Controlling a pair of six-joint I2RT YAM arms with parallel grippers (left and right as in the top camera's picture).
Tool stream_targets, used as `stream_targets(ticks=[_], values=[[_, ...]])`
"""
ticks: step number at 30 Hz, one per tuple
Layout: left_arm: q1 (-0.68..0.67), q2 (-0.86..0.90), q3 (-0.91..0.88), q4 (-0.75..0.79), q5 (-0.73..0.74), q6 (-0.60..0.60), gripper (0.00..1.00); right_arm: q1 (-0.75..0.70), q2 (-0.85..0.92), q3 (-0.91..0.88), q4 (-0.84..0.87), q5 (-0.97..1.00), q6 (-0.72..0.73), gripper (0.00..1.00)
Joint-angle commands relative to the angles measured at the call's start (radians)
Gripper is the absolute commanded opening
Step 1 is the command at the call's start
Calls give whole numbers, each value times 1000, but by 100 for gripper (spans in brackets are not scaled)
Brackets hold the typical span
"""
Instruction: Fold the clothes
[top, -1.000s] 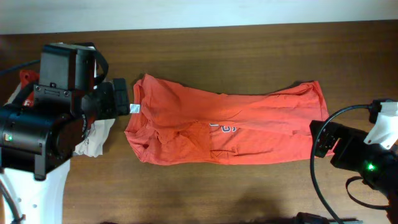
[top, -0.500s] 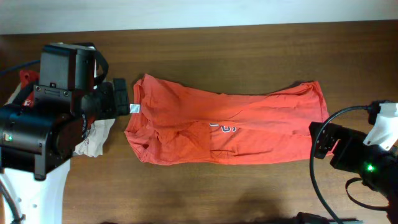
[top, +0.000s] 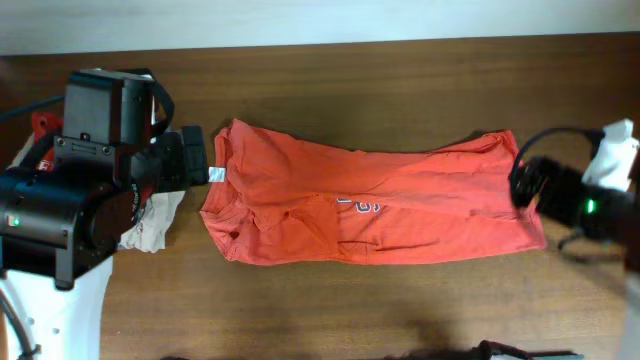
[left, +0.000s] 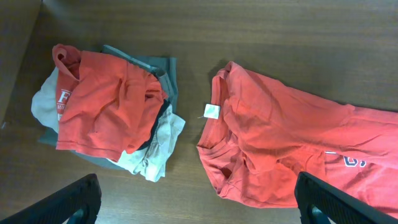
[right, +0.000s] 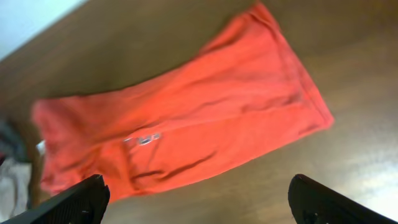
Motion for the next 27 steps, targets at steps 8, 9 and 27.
stream_targets(ticks=[8, 9, 27], values=[[3, 4, 5, 0, -6, -6, 99, -322, 278, 9, 43, -60, 11, 99], [3, 4, 5, 0, -6, -6, 99, -341, 309, 9, 50, -60, 11, 99], [3, 4, 5, 70, 90, -6, 99, -216, 636, 9, 360, -298, -293, 50]])
